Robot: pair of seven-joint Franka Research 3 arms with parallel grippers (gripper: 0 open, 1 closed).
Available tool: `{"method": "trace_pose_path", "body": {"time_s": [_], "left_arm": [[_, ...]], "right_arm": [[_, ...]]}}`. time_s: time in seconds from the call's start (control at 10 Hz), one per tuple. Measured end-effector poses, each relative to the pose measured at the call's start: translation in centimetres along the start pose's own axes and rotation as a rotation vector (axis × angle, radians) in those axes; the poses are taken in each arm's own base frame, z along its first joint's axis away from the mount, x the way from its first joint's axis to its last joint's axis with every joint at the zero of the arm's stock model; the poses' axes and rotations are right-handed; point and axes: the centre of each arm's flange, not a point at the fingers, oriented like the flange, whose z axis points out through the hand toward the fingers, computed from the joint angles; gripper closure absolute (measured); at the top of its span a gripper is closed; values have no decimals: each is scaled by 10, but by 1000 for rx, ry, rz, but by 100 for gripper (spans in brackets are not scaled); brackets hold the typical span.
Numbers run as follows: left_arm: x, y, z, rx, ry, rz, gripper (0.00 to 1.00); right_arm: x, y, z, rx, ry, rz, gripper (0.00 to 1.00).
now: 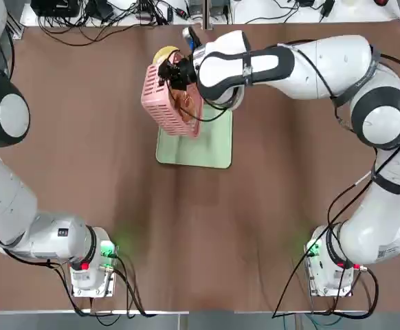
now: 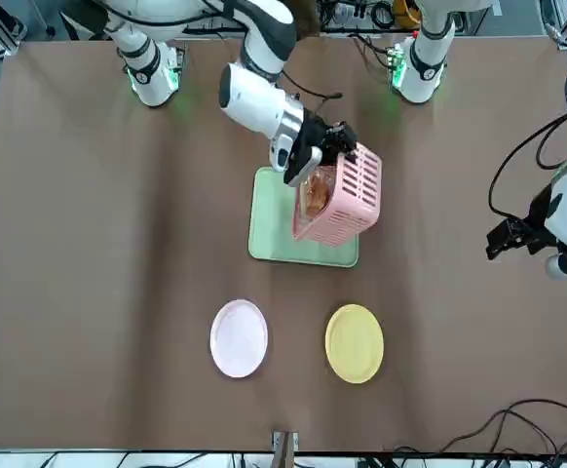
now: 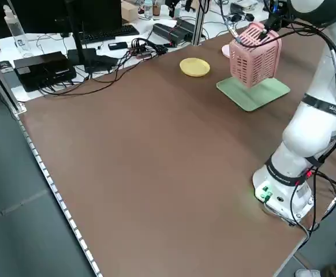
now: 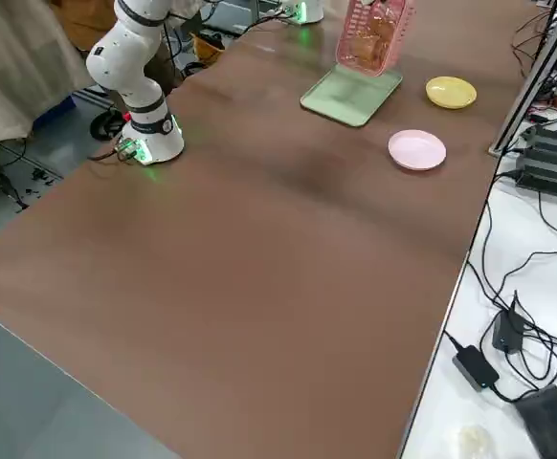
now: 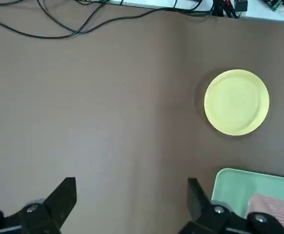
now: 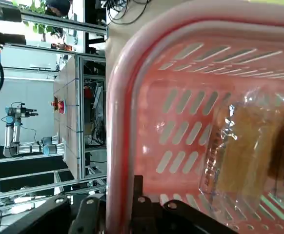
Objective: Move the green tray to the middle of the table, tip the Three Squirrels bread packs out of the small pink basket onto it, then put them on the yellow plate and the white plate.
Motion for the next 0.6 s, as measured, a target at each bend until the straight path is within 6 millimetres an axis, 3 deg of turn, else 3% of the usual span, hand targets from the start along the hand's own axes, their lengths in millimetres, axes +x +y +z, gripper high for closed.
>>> {"method": "trace_pose_path", "body": {"time_s": [0.3,0.6], "left_arm": [[1,-5,1,1,-1,-8,0],[0,0,4,1,-6,0,0]], "right_arm": [[-9,0,12,-6,-12,-8,94],[13,8,11,-16,-89,73,94]]}}
